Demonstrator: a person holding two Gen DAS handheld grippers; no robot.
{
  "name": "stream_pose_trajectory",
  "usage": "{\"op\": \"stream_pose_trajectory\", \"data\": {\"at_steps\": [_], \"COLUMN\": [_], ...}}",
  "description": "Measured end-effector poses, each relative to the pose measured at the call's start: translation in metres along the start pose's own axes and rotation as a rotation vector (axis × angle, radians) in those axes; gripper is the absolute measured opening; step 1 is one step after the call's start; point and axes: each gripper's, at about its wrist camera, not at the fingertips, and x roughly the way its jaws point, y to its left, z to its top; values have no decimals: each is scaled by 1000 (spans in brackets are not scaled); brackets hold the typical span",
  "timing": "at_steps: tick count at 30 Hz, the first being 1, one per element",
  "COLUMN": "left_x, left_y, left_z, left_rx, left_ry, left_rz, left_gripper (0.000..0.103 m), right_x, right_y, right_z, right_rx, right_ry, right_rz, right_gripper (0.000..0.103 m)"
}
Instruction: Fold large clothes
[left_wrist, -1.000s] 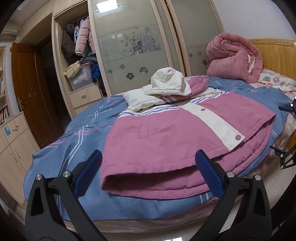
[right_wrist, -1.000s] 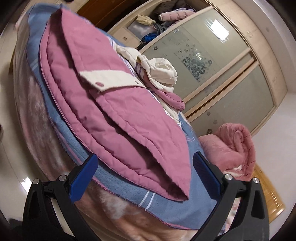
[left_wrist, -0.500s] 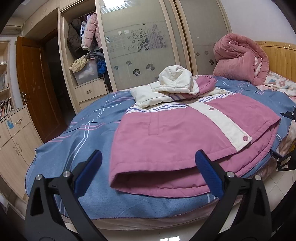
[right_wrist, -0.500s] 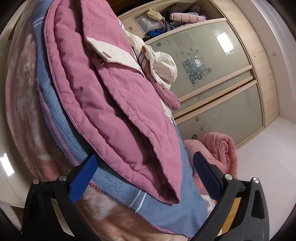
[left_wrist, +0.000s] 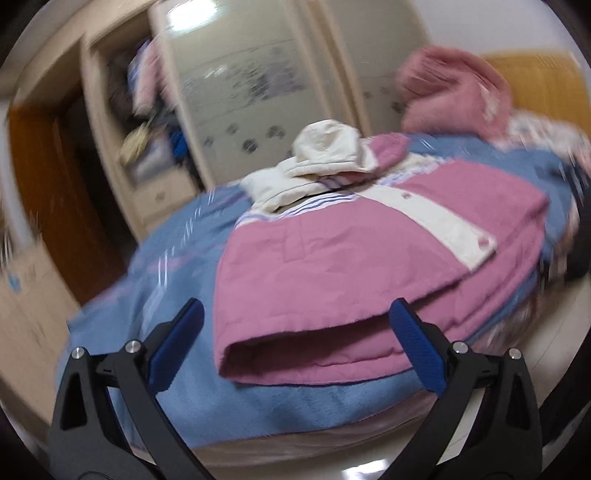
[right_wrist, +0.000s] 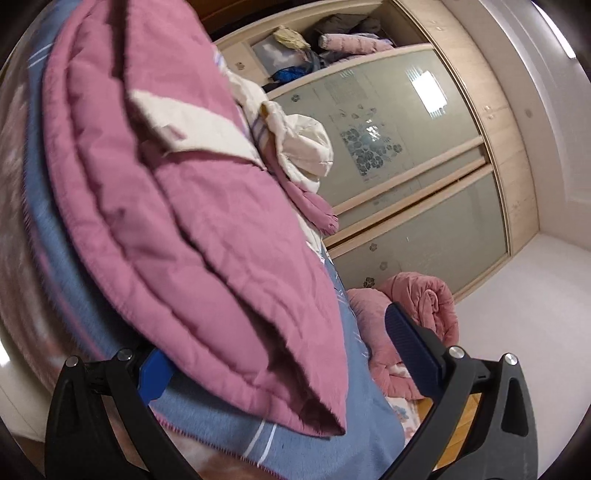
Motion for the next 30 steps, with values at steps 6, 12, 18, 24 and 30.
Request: {"op": "stream_pose_trajectory", "data": {"at_steps": [6,12,18,24,30], "left_x": [11,20,31,40,57], "left_y": [-35,-61,-84,-99,-104], "left_z": [-23,-36,-45,-43,-31], "left_rx": [275,441,590,674,705], "left_ry": [14,27,30,-10,-27], "left_rz": [8,-3,2,68,178], "left_gripper": [90,88,89,91,96], "right_x": [6,10,13,11,11], "right_y": [-28,-48,-56,-63,-64], "right_z": [13,20,24,24,22], "right_rx": [158,285,347,398,408], "right_ry": [11,24,33,34,35], "right_rz": [17,56,80,92,101], "right_gripper": [102,102,102,102,102]}}
